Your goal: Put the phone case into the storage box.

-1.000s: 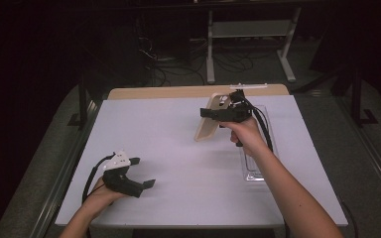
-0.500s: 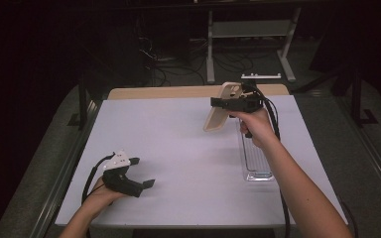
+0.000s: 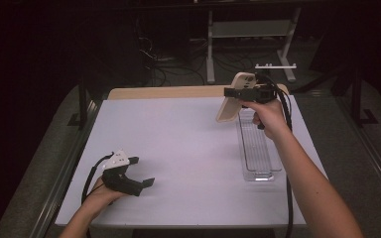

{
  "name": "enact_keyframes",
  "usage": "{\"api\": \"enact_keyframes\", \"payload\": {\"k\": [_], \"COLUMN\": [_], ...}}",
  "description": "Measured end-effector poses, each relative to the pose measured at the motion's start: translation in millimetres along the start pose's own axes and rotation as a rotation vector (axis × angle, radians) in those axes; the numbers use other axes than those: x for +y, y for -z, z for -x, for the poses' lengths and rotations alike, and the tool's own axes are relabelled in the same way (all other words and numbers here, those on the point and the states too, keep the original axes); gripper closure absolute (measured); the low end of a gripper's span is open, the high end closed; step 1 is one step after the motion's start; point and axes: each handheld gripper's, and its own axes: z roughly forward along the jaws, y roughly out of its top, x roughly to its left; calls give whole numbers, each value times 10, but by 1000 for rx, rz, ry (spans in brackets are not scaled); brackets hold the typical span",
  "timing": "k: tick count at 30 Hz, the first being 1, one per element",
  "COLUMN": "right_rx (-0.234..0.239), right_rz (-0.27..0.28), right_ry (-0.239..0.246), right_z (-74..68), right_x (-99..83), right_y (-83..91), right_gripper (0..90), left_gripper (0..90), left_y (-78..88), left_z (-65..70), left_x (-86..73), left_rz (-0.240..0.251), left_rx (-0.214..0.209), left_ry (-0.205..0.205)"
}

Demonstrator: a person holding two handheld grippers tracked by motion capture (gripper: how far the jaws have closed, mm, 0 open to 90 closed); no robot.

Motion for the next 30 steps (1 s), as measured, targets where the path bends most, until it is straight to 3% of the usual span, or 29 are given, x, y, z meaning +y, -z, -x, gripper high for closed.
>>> {"api": "enact_keyframes", "payload": {"k": [2, 7, 12, 18, 27, 30], "right_rx": [-17, -69, -122, -191, -304, -344], "right_rz": [3, 6, -2, -21, -78, -108], "right_ry": [-4, -6, -3, -8, 20, 5], "right_z": [35, 135, 220, 317, 419, 426], "right_x": [30, 89, 129, 160, 154, 148], "right_y": [31, 91, 120, 123, 28, -22], "right_gripper": [103, 103, 103, 104, 104, 104], "left_gripper": [0, 0, 0, 0, 0, 0], "left_y": [-8, -8, -5, -7, -6, -10], "left_z": [16, 24, 30, 26, 25, 28], "left_x": [2, 8, 11, 10, 11, 11], "left_rz": [14, 9, 11, 7, 5, 8], "left_rx": [-1, 1, 2, 3, 0, 0], "left_ry": [14, -11, 7, -2, -3, -8]}}
